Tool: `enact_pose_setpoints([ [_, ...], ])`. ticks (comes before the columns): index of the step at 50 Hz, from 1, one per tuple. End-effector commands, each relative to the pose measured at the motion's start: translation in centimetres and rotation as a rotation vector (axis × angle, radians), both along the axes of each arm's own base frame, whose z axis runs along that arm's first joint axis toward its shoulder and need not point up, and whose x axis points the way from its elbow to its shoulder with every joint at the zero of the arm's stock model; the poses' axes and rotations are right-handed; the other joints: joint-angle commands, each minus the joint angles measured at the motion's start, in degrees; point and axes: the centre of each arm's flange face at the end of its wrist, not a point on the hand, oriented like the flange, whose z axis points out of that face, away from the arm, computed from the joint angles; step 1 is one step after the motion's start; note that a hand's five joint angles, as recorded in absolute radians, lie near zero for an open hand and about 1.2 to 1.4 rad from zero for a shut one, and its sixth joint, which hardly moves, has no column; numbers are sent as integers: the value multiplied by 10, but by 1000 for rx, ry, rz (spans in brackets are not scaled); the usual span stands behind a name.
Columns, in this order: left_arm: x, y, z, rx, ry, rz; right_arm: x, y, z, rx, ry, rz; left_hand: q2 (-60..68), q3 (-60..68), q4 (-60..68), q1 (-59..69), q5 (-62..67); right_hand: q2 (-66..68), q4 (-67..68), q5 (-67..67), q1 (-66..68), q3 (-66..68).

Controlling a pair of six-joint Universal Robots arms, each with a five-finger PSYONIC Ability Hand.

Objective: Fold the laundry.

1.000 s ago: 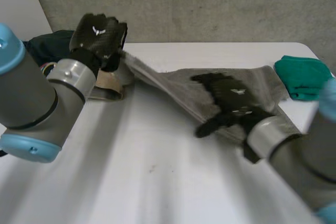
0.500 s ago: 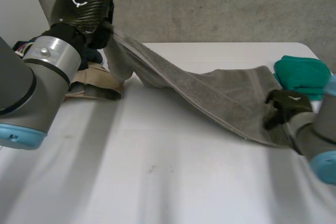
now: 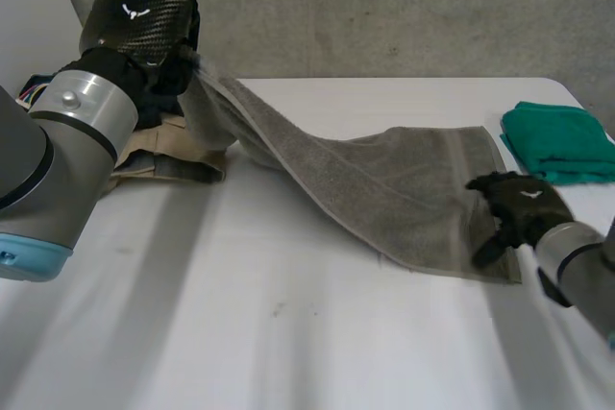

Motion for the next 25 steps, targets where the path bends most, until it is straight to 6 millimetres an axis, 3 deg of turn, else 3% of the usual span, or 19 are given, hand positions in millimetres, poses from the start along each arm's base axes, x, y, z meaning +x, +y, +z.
enact_pose_setpoints([
  [1, -6, 6, 15, -42, 21, -21, 40, 38, 8, 66, -238, 50, 113, 115, 111, 142, 131, -24, -22, -25, -70, -21],
  [4, -9, 8, 19, -53, 27, -29, 52, 43, 7, 84, -264, 68, 113, 115, 111, 142, 131, -24, -22, -25, -70, -21],
  [9, -12, 11, 23, -60, 39, -40, 62, 43, -16, 106, -207, 44, 113, 115, 111, 142, 131, 59, 61, 58, 13, 62],
  [25, -15, 18, 34, -78, 76, -63, 74, 10, -41, 32, -192, -92, 113, 115, 111, 142, 131, 99, 102, 99, 53, 102],
])
